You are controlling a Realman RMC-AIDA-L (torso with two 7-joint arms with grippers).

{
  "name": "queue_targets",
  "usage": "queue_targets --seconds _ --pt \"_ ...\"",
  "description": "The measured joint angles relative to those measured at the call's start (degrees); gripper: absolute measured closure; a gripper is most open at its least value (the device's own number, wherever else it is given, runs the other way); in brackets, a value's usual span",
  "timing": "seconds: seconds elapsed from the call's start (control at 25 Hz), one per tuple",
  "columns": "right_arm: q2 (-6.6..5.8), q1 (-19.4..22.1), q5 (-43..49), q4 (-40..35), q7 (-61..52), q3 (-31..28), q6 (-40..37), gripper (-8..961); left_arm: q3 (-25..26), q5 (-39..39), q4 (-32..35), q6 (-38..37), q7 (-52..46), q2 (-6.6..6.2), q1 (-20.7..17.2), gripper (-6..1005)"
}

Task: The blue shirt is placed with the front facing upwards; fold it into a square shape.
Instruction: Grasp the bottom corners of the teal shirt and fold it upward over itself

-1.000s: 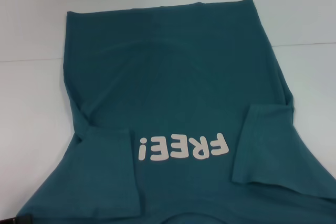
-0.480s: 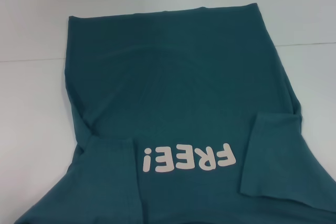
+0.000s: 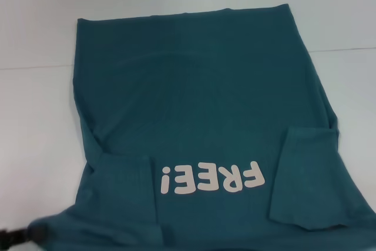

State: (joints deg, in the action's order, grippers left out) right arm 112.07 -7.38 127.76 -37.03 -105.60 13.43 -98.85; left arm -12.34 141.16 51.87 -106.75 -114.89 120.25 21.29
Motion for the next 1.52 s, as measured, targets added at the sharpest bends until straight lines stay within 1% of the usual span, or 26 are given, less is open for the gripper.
queue_targets --seconds 0.2,0.32,0.44,0.56,0.68,0.88,1.08,1.12,1.16,1.28,1.4,1.48,1.52 --pt "-0.12 -6.3 0.1 0.4 -1.0 0.0 2.3 928 -0.1 -1.1 -5.2 3.5 0.2 -1.2 6.0 995" --pt "-0.23 -10.2 0.1 0.3 -2.0 0.1 5.1 928 -0.3 -2.4 -9.5 8.2 0.1 -2.66 10.8 995" --pt "-0.57 -14.1 0.2 0.6 -2.4 0.6 8.3 928 -0.7 -2.8 -13.3 12.9 -0.2 -3.83 14.9 995" --pt "-0.66 -17.6 0.3 0.8 -2.6 1.7 12.0 928 -1.0 -2.9 -15.8 17.9 -0.4 -4.46 18.3 995" --pt "-0.36 -20.8 0.3 0.9 -3.0 2.8 16.1 928 -1.0 -4.1 -17.4 23.6 -0.5 -4.58 20.6 995" --pt "-0.01 -25.8 0.3 2.6 -2.9 4.8 23.8 928 -1.2 -8.5 -19.8 33.4 0.3 -4.55 23.1 994" --pt "0.35 -30.2 0.0 4.3 -2.6 8.1 31.7 928 -1.4 -11.0 -21.2 39.8 2.0 -4.3 25.6 994" --pt "0.54 -31.0 0.0 4.4 -2.6 8.8 33.2 928 -1.4 -11.0 -21.2 39.8 2.0 -4.3 25.6 994" --pt "0.73 -31.7 0.0 4.5 -2.6 9.5 34.7 928 -1.4 -11.1 -21.8 43.2 2.6 -4.23 27.0 994" --pt "1.03 -34.0 0.0 5.2 -2.7 11.6 38.5 927 -1.5 -11.8 -22.3 46.4 3.4 -4.16 28.3 994" --pt "1.02 -35.9 0.0 5.5 -3.0 13.2 41.4 927 -2.3 -13.5 -23.1 49.4 4.2 -4.3 29.7 994" --pt "0.63 -37.1 0.0 5.7 -3.2 13.4 42.6 927 -2.8 -14.0 -23.1 50.7 4.1 -4.47 30.4 994" --pt "0.26 -37.7 0.0 5.9 -3.5 13.5 43.1 927 -2.9 -14.1 -23.1 51.2 4.0 -4.52 30.8 994"
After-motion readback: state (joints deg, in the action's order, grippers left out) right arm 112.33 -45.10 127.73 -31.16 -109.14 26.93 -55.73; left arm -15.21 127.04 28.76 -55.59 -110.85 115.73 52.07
